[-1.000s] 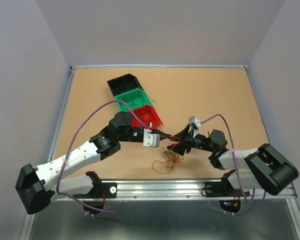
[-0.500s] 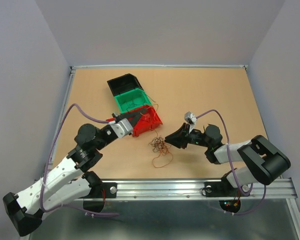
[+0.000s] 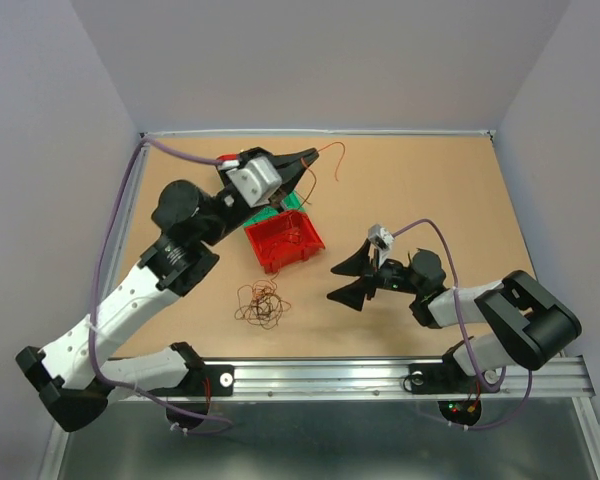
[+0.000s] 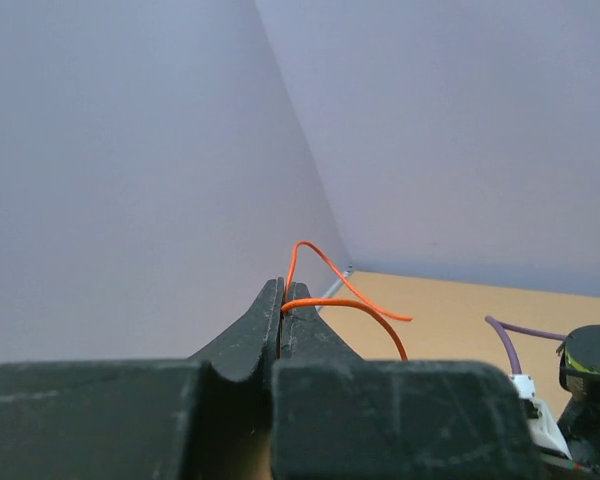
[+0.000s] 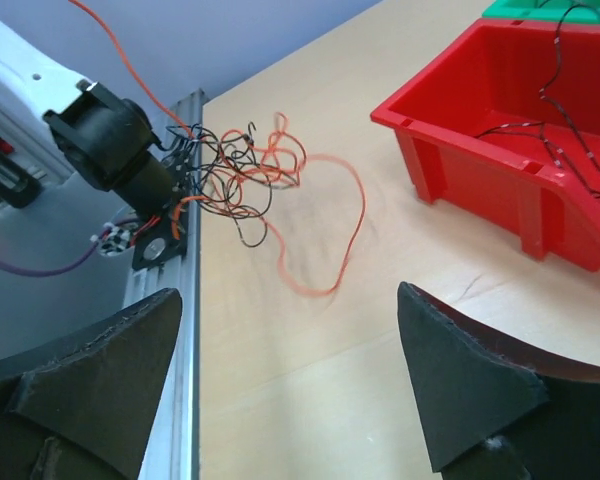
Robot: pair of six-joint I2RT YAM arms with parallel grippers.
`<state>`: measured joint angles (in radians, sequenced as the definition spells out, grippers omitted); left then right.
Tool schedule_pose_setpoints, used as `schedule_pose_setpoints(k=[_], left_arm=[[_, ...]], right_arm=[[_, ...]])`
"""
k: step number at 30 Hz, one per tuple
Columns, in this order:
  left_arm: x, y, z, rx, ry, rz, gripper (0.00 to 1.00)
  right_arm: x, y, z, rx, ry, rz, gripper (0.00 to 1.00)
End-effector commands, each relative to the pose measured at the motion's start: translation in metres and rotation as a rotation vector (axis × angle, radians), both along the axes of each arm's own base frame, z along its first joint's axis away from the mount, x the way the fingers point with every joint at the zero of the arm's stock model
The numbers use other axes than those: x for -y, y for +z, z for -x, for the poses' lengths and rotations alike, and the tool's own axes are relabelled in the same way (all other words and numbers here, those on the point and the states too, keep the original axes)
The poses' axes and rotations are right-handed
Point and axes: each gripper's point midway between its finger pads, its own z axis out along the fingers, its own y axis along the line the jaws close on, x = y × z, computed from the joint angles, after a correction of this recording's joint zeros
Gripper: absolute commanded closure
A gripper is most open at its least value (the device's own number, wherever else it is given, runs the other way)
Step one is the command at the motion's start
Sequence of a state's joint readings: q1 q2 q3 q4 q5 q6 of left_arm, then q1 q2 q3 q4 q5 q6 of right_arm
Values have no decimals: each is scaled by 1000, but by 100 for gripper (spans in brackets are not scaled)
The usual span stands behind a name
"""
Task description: Untangle the cables
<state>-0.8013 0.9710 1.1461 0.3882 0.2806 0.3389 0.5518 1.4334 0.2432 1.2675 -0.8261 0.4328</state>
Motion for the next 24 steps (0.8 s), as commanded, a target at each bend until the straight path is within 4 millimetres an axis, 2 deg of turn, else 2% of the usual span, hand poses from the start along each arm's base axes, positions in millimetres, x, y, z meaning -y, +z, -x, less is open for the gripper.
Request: schedule_pose_setpoints(k=[1, 3, 4, 5, 6, 7, 11, 16, 19, 24], left_arm=[[13, 27, -4, -34, -39, 10, 100], [12, 32, -18, -42, 21, 13, 100], [7, 47, -19, -25, 47, 35, 100], [4, 48, -29, -44, 97, 38, 100], [-2, 61, -29, -33, 116, 58, 100], [-3, 63, -30, -35, 127, 60, 100], [7, 62, -13, -33, 20, 43, 100], [24, 49, 15, -75, -141, 17, 100], [23, 57, 25, -73, -174, 35, 100], [19, 69, 33, -65, -192, 58, 100]], right_arm=[[-2, 42, 18, 155, 77, -124, 6], [0, 41, 17, 158, 60, -125, 6], [0, 41, 16, 163, 50, -124, 6], [0, 40, 17, 165, 54, -122, 5], [-1, 42, 17, 174, 58, -125, 5], [-1, 43, 17, 174, 65, -125, 5], [-3, 47, 10, 183, 15, -152, 3], [-3, 42, -19, 153, -126, -155, 4], [0, 40, -43, 142, -245, -157, 9], [-8, 33, -59, 118, -284, -148, 16]])
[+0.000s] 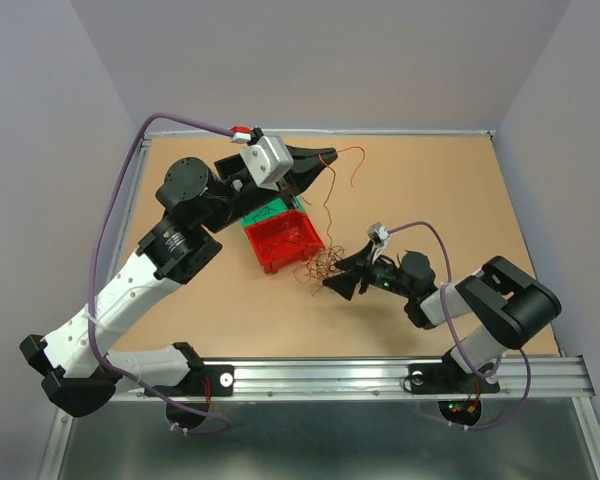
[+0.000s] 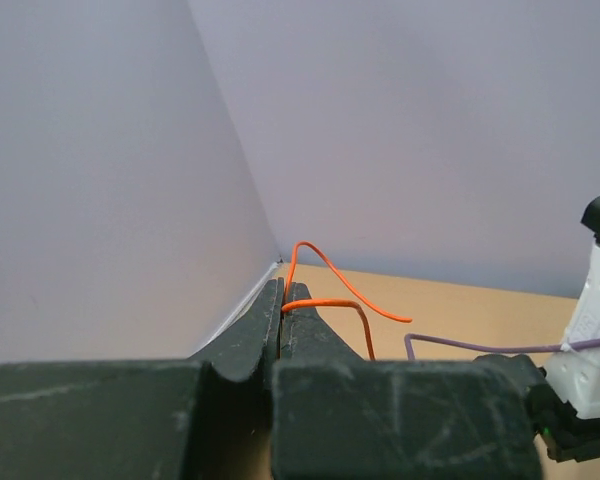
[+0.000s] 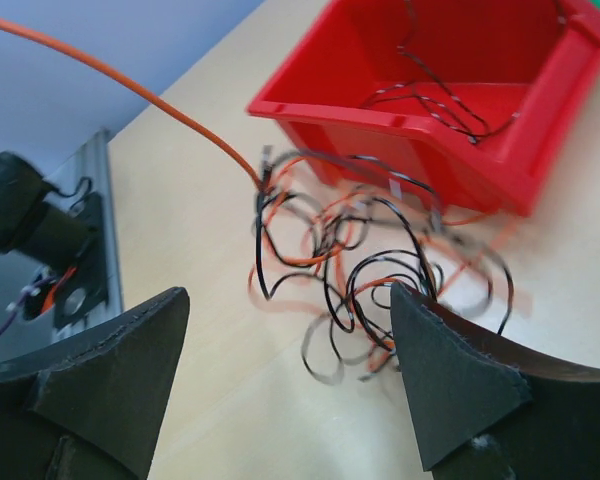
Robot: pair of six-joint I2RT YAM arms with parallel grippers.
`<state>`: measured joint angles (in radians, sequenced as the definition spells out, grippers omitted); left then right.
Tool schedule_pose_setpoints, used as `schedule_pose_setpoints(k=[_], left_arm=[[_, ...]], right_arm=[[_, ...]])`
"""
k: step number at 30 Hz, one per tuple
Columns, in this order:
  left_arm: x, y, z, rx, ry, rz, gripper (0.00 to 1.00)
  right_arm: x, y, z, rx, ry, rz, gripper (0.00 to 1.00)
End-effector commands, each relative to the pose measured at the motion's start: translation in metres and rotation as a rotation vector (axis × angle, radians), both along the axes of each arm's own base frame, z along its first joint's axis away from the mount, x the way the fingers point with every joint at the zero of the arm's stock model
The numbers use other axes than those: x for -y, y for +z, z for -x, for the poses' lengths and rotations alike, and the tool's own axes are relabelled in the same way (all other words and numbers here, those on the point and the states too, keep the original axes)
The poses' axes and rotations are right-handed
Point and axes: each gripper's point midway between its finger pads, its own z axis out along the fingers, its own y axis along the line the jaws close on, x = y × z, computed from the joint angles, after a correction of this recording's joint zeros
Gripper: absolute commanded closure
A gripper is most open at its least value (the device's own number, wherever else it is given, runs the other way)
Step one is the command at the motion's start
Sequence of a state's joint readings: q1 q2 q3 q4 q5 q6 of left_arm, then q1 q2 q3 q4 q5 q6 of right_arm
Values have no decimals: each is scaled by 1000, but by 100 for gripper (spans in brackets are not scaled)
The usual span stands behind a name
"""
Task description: Untangle the cables
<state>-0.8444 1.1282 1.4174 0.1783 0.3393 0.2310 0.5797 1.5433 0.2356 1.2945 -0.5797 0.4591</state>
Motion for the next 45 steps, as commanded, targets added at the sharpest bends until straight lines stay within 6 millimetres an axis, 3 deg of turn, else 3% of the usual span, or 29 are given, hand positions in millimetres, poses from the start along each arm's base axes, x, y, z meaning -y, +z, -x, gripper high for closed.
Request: schedule_pose_setpoints(k=[1, 4, 7, 10, 11, 14, 16, 19, 24, 28, 33, 34, 36, 37, 40, 42, 45], left_arm=[[-19, 47, 29, 65, -51, 107, 100], [-28, 50, 37, 77, -55, 124, 100], [-35, 51, 41, 88, -48, 141, 100], [-50, 61, 45, 114, -5, 177, 100], [-60, 67, 48, 131, 16, 201, 100], [-83, 73, 38, 129, 137, 260, 100], [-95, 76, 28, 131, 226, 288, 100], [-123, 73, -6, 73, 447, 336, 100], [-187, 65, -51, -8, 791, 448, 100], [-205, 58, -71, 0, 857, 441, 100], [-222, 37, -117, -43, 963, 401, 100], [-239, 35, -127, -45, 1013, 404, 100], [-250, 31, -147, -66, 1020, 424, 100], [-268, 27, -162, -70, 1056, 416, 100], [-287, 18, -184, -96, 1070, 425, 100], [-299, 8, -202, -120, 1091, 418, 100], [-299, -7, -217, -132, 1071, 394, 100]], right_arm=[[-13, 62, -27, 239, -79, -152, 17], [-11, 49, -55, 181, -228, -121, 28], [-2, 40, -69, 159, -326, -85, 37], [29, 36, -82, 126, -515, -81, 67], [35, 37, -84, 126, -550, -84, 82], [50, 37, -88, 124, -629, -61, 99], [57, 34, -90, 119, -668, -36, 99], [70, 28, -96, 100, -743, -3, 99], [101, 16, -107, 62, -908, 53, 99], [126, 12, -110, 37, -980, 61, 100], [147, 5, -108, 8, -1029, 68, 99], [155, 4, -110, 1, -1049, 64, 100], [168, 0, -111, -21, -1083, 64, 99], [172, -1, -111, -27, -1086, 63, 99], [191, -6, -111, -53, -1133, 54, 99], [194, -5, -109, -60, -1133, 37, 99], [195, -5, -108, -59, -1129, 39, 99]])
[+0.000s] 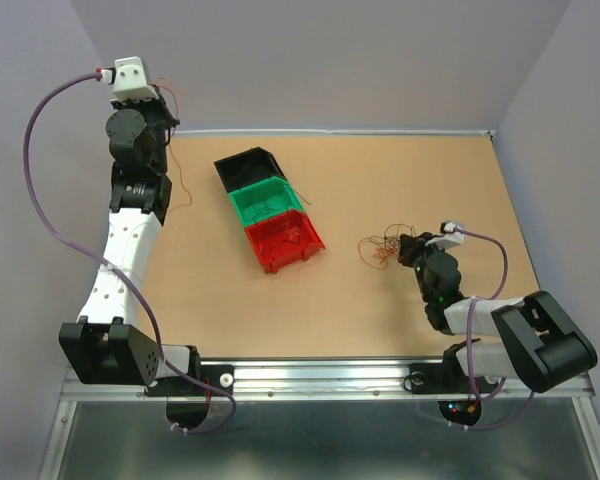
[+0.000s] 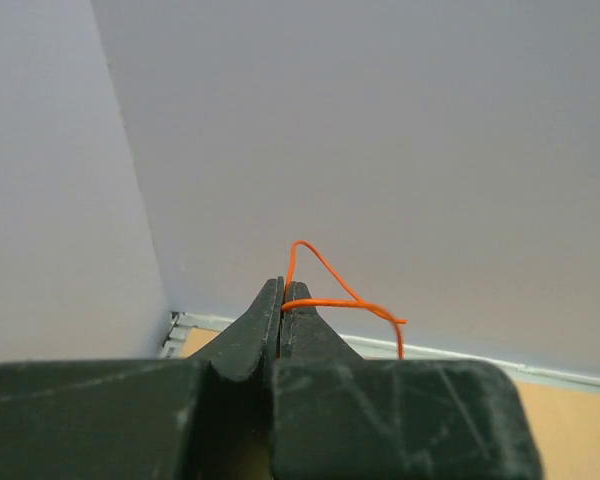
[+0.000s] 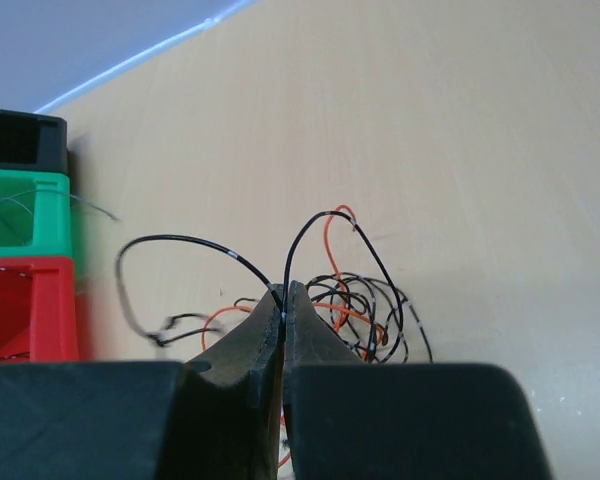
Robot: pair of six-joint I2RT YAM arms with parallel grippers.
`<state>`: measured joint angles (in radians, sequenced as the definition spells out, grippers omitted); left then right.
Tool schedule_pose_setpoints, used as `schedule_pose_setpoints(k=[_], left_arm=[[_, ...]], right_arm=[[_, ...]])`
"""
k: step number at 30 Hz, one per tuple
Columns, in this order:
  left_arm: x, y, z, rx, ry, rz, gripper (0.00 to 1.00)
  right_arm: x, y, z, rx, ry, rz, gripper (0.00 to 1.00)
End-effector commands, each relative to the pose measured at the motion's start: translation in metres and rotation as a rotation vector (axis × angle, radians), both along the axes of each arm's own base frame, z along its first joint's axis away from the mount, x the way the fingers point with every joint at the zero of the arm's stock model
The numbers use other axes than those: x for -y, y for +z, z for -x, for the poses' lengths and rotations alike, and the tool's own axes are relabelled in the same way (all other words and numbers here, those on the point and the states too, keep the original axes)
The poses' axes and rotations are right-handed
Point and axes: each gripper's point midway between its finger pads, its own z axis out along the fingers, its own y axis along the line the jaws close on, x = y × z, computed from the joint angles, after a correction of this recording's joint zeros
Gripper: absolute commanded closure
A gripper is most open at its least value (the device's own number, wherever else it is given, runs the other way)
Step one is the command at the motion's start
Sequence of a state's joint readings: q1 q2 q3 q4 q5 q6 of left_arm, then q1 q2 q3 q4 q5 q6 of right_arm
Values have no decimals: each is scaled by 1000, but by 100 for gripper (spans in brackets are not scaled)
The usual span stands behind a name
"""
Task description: Untangle the cables
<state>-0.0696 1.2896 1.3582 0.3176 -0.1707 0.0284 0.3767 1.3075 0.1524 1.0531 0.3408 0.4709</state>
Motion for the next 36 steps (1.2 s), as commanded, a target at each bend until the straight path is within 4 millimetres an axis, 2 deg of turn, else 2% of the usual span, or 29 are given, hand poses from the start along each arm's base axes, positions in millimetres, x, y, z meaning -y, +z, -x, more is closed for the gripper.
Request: schedule_pose_setpoints(k=[1, 3, 5, 8, 11, 12, 15, 17, 19, 20, 24, 27, 36], left_arm=[[16, 46, 5, 162, -108, 17, 100], [23, 35, -5, 142, -146, -5, 100], [23, 36, -12, 139, -143, -7, 100], [21, 21, -32, 103, -122, -26, 100], [23, 13, -41, 97, -129, -35, 100], [24, 16, -42, 113, -137, -39, 100], [41, 4, -52, 109, -229, -54, 100], [61, -7, -58, 93, -332, -77, 100], [71, -27, -71, 49, -378, -82, 100], [74, -41, -77, 20, -387, -85, 100], [74, -72, -90, -26, -378, -110, 100], [74, -84, -97, -43, -373, -133, 100], [73, -54, -89, 18, -365, -134, 100]], right_arm=[[2, 5, 3, 17, -2, -28, 99], [-1, 6, 2, 18, 13, -28, 99], [-4, 7, 0, 19, 27, -28, 99], [-10, 6, 0, 14, 56, -31, 99], [-15, 8, 0, 18, 85, -30, 99], [-17, 8, 1, 18, 99, -30, 100], [-18, 7, 0, 17, 108, -21, 99], [-19, 7, 1, 17, 111, -14, 99], [-19, 7, 1, 19, 115, -11, 99], [-19, 7, 2, 19, 118, -10, 99], [-19, 10, 4, 29, 124, -9, 100], [-20, 11, 5, 34, 129, -8, 100], [-25, 11, 3, 30, 153, -11, 99]])
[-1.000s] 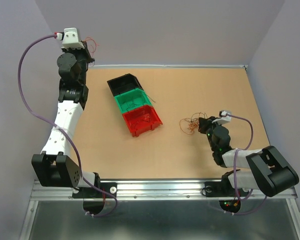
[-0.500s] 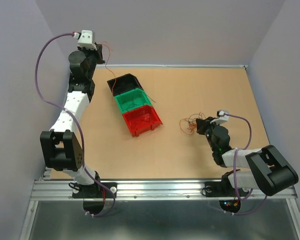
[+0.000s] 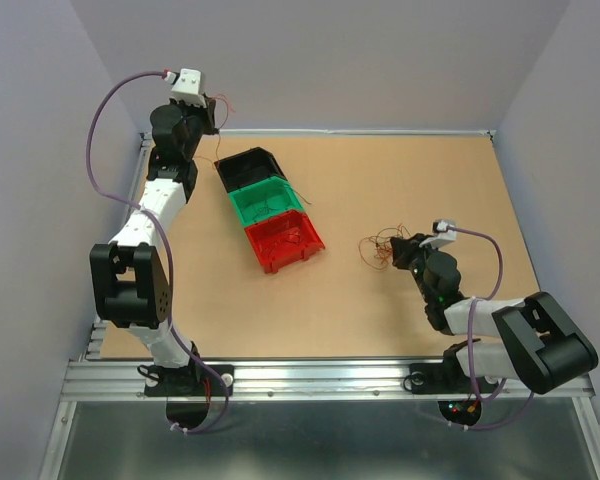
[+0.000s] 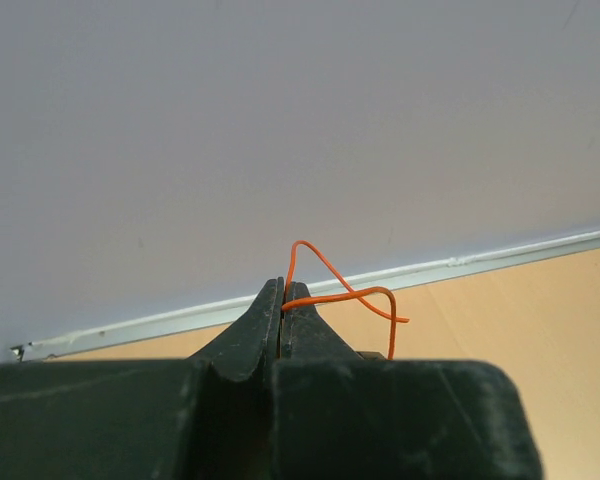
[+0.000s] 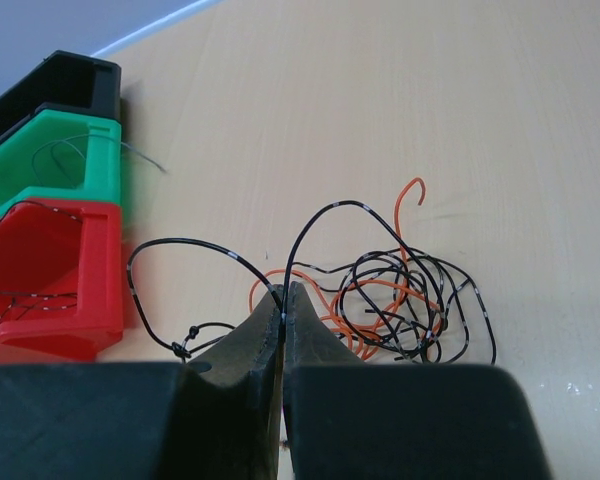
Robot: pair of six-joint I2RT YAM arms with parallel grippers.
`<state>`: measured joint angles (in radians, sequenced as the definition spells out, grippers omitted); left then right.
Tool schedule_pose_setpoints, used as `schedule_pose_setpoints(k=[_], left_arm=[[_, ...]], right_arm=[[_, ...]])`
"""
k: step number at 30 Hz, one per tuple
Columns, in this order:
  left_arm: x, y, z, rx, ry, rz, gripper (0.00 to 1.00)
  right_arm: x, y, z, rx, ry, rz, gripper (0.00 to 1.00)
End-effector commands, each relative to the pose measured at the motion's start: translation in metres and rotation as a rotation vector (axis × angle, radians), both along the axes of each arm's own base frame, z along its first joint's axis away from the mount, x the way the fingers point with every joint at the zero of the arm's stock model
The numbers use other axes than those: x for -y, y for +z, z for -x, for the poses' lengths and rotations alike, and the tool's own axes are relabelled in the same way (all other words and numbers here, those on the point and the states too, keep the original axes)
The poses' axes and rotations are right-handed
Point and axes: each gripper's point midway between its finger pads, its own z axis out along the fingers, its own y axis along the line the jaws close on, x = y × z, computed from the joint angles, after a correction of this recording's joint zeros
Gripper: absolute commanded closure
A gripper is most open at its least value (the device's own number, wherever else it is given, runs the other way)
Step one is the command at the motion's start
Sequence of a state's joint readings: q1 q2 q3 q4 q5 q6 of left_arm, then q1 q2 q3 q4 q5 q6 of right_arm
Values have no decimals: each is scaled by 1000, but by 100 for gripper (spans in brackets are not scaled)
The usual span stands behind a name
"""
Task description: Untangle the cables
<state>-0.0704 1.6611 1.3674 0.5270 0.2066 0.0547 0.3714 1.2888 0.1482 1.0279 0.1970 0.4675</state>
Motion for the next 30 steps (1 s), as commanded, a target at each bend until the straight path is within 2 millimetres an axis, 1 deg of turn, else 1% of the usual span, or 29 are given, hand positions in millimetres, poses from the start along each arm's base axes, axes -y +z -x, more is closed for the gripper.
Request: schedule_pose_setpoints(k=[1, 4, 5, 9, 13, 16, 19, 20, 21, 23, 24, 25, 26, 27, 28, 30], left_arm=[[1, 67, 17, 169, -6, 0, 100], [0, 75, 18, 186, 8, -4, 100], [0, 81, 19, 199, 10, -5, 100], [3, 83, 16, 205, 7, -13, 100], [8, 82, 12, 199, 7, -18, 100], [12, 69, 7, 177, 1, -32, 100], [14, 47, 0, 135, 3, -45, 100], [15, 35, -4, 114, 7, -53, 100], [17, 17, -11, 78, 8, -74, 100], [12, -1, -23, 32, 63, -99, 100], [8, -25, -35, -19, 93, -108, 100], [2, -37, -40, -57, 127, -109, 100], [-12, -47, -45, -83, 205, -107, 100], [-14, -66, -51, -116, 221, -117, 100], [-17, -75, -53, -133, 233, -124, 100], [-21, -107, -53, -186, 256, -140, 100]], right_arm=[[-4, 13, -4, 45, 18, -9, 99], [-4, 12, -5, 42, 20, -8, 100], [-4, 12, -5, 42, 18, -9, 100], [-6, 12, -5, 40, 30, -8, 100], [-7, 12, -5, 43, 35, -6, 100], [-6, 14, -3, 47, 35, -9, 99], [-7, 15, -2, 54, 41, -9, 100], [-7, 17, -2, 58, 41, -12, 100], [-7, 17, -1, 58, 43, -11, 100], [-7, 16, -1, 58, 45, -11, 100], [-7, 16, -1, 58, 46, -11, 100], [-8, 17, -1, 59, 51, -12, 100], [-8, 17, -1, 60, 49, -10, 99], [-8, 18, -1, 61, 49, -9, 100], [-7, 17, -1, 61, 48, -11, 99], [-7, 18, 0, 63, 46, -11, 99]])
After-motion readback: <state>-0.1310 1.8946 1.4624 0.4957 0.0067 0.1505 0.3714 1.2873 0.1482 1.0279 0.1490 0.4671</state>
